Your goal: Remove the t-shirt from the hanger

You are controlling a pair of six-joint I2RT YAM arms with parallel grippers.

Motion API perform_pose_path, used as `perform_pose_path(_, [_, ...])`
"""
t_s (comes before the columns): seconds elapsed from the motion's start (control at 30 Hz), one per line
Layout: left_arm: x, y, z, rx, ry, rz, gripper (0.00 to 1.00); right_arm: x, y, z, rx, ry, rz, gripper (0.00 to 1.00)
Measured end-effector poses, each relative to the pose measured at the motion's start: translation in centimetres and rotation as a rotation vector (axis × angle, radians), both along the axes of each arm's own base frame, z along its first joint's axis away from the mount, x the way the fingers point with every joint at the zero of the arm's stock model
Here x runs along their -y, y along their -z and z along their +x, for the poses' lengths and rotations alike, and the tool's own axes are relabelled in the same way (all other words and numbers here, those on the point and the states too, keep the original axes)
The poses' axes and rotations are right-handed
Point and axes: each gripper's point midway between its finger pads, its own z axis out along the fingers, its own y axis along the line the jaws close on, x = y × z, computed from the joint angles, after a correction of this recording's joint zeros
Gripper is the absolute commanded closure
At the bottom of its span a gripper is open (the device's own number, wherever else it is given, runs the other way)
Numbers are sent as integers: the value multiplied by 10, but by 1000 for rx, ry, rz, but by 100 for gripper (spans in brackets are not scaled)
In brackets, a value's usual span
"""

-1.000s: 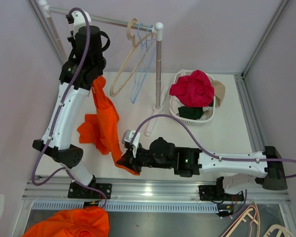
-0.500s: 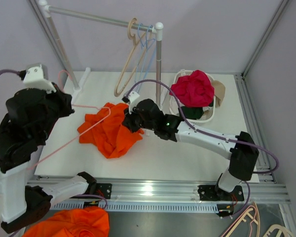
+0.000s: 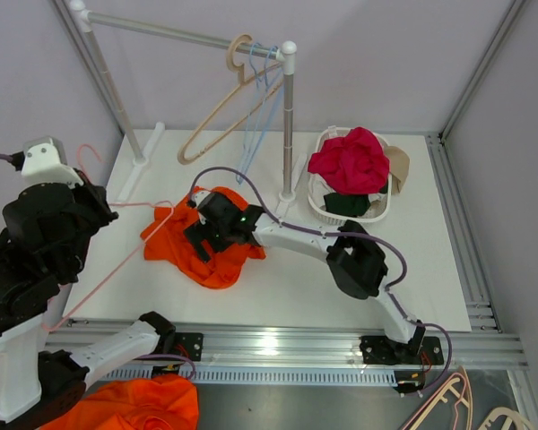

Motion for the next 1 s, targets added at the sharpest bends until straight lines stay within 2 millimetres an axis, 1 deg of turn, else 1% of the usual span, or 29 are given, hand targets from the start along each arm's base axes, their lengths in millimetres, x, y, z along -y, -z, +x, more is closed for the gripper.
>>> perform_pose_path(0.1, [-10, -5, -3, 29, -41, 6, 99, -3, 25, -2, 0, -11, -71, 1])
perform_pose_path(0.17, [-15, -10, -5, 56, -65, 0, 99, -7, 32, -5, 5, -28, -94, 1])
perform_pose_path(0.27, [-21, -17, -7, 87, -94, -3, 99, -21, 30, -2, 30, -51, -91, 1])
perform_pose_path(0.37, [-25, -22, -6, 116, -117, -1, 99, -35, 25, -3, 34, -82, -59, 1])
perform_pose_path(0.43, [-27, -23, -5, 130, -128, 4, 99, -41, 25, -4, 23, -99, -48, 0])
perform_pose_path(0.5, [-27, -24, -3, 138, -132, 8, 99, -46, 31, -7, 11, -113, -45, 1])
perform_pose_path(0.57, [-26, -25, -1, 144, -133, 9, 99, -47, 40, -8, 0, -119, -59, 0])
perform_pose_path(0.67, [-25, -28, 1, 154, -131, 12, 99, -44, 64, -13, -21, -128, -107, 1])
perform_pose_path(0.8, [-24, -32, 3, 171, -130, 6, 99, -44, 67, -19, 6, -140, -139, 1])
perform_pose_path(0.83, [-24, -33, 3, 174, -130, 5, 99, -44, 68, -20, 15, -140, -146, 18])
perform_pose_path(0.9, [-23, -34, 4, 178, -129, 6, 99, -41, 72, -21, 34, -142, -170, 55])
perform_pose_path(0.93, [-23, -34, 5, 179, -129, 7, 99, -39, 74, -22, 37, -132, -179, 89])
perform_pose_path(0.97, [-23, -34, 5, 179, -129, 7, 99, -36, 75, -22, 39, -129, -185, 100])
perform_pose_path(1.0, [-23, -33, 6, 178, -129, 10, 99, -31, 76, -24, 29, -124, -188, 100])
